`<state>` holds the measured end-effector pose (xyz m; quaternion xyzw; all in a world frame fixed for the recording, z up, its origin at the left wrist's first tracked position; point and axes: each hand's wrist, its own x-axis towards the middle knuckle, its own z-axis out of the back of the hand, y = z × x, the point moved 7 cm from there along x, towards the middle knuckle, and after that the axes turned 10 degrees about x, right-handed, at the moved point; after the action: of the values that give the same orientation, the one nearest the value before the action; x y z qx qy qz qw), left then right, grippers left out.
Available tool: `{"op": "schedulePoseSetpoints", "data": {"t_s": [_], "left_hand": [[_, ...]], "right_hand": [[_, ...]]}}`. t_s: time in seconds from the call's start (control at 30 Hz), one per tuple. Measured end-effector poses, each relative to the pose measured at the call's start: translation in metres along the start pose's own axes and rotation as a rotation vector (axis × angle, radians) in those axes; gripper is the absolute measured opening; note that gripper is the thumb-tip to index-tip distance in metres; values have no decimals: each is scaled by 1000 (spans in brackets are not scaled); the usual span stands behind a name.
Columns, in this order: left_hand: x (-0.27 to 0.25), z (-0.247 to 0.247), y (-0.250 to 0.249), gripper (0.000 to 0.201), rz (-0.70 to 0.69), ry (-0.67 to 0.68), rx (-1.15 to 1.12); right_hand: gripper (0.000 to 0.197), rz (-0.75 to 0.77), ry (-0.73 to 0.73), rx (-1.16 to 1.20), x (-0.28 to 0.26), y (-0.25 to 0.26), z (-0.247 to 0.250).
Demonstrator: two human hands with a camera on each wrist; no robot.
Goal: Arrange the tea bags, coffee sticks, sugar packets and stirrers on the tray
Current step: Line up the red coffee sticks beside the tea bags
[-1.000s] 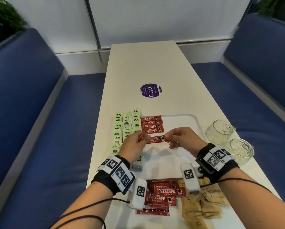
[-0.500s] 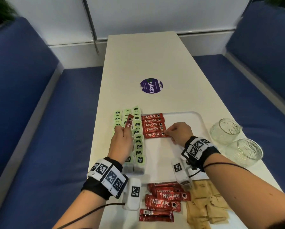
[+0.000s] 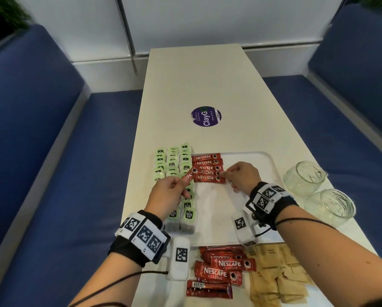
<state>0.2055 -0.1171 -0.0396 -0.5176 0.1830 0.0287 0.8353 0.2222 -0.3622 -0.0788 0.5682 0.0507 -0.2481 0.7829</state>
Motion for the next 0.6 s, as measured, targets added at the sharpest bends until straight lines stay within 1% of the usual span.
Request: {"op": "schedulePoseSetpoints", "data": {"t_s": [0.1, 0.23, 0.3, 0.37, 0.43, 0.53, 0.6], "left_hand": [[-4, -2, -3, 25, -1, 24, -2], [-9, -5, -11, 24, -31, 22, 68], [-12, -9, -14, 23, -30, 33, 89], [-14, -13, -17, 21, -25, 41, 61], [-16, -14, -18, 18, -14, 35, -10], [-19, -14, -14, 17, 43, 34, -194], [-21, -14, -13, 16, 72, 34, -290]], "right_hand": [[26, 51, 43, 107, -9, 6, 1], [34, 131, 177, 296, -38, 31, -5], [35, 141, 284, 314, -51, 39, -12], [27, 166, 366, 290, -61, 43, -19], [18, 183, 354, 310, -64, 42, -17], [17, 178, 267, 354, -64, 35, -6], [14, 164, 271, 383, -66, 32, -2]]}}
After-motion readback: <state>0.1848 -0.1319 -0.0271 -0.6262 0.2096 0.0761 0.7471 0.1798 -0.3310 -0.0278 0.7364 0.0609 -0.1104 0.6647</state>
